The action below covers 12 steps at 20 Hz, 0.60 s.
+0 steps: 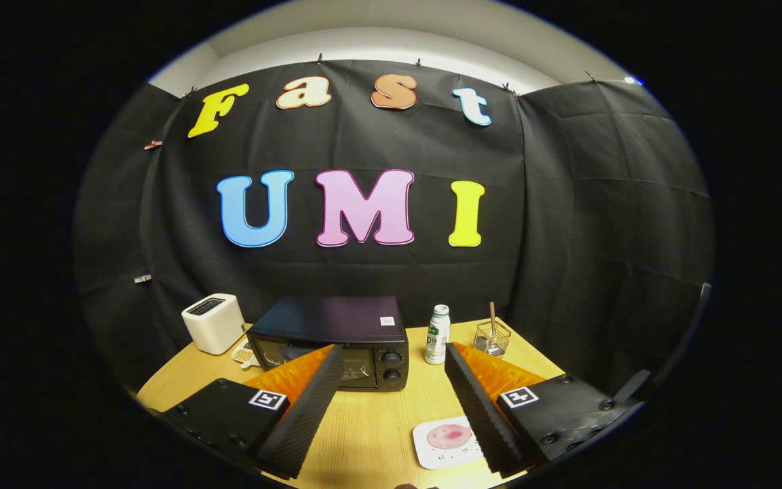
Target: Open the toaster oven, put the food inside, and close the toaster oven door.
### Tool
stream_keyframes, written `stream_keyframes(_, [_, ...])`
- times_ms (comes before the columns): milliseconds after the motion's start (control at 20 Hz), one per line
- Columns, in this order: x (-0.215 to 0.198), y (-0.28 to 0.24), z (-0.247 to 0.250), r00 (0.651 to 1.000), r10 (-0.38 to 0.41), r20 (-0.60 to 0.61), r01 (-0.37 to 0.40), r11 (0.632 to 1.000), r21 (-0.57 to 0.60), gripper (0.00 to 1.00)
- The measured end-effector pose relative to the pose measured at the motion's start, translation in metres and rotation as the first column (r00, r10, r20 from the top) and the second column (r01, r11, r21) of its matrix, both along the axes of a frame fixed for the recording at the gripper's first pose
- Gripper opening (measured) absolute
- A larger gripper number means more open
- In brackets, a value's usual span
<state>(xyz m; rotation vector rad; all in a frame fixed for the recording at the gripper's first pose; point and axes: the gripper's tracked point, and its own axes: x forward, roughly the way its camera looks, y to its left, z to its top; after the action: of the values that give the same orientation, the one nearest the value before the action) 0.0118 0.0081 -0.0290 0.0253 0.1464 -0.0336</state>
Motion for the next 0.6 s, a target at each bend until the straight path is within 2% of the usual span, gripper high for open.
stream_keyframes(600, [0.064,0.046,-0.017,0.999,0.015,-0.037,-0.014,0.999,0.033,0.98])
